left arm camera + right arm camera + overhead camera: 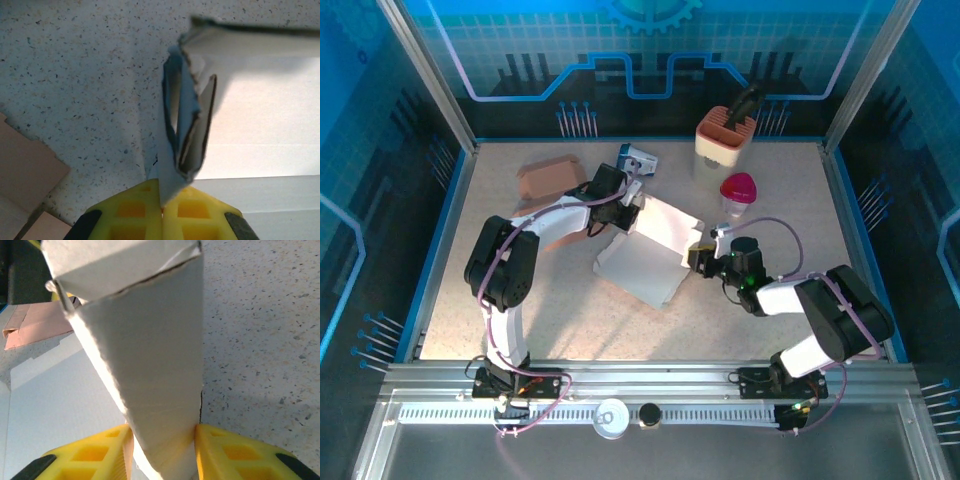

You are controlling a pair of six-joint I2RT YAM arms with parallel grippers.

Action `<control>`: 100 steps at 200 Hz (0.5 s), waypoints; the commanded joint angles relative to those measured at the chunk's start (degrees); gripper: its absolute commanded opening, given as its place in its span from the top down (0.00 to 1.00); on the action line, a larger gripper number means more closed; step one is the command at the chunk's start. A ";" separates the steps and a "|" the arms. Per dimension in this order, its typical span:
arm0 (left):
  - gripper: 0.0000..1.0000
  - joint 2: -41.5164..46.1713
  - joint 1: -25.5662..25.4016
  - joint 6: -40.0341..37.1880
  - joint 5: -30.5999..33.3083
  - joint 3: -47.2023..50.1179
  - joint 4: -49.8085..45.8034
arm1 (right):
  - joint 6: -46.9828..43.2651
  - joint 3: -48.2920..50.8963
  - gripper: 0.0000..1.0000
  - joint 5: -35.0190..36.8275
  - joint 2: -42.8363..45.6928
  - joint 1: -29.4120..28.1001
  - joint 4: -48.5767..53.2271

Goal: Fold the paper box

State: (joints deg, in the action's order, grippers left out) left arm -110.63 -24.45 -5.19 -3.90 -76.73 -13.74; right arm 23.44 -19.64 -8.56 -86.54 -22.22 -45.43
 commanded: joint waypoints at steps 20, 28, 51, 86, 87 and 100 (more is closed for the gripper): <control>1.00 -0.91 -1.12 2.12 1.34 2.71 -1.91 | -4.07 -0.14 0.61 5.40 0.14 -4.42 -0.74; 1.00 -0.90 -1.21 2.11 1.52 2.73 -1.91 | -4.43 0.00 0.59 6.44 0.23 -5.11 -0.63; 1.00 -0.75 -1.28 2.27 1.87 3.05 -1.73 | -4.64 0.93 0.57 8.78 0.66 -6.19 -1.10; 1.00 -0.42 -1.36 2.85 2.19 3.49 -1.43 | -4.37 0.86 0.59 9.96 1.09 -6.52 -0.79; 1.00 -0.36 -1.38 2.88 2.21 3.50 -1.40 | -4.37 0.80 0.59 10.01 1.10 -6.48 -0.75; 1.00 -0.04 -1.54 3.45 2.36 4.15 -0.97 | -4.33 0.37 0.59 10.31 1.20 -6.64 -0.19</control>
State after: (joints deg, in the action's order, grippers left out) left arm -110.41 -24.97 -4.12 -1.65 -75.53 -11.16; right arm 20.25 -19.11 0.03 -86.46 -27.86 -45.47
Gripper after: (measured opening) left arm 0.051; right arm 0.409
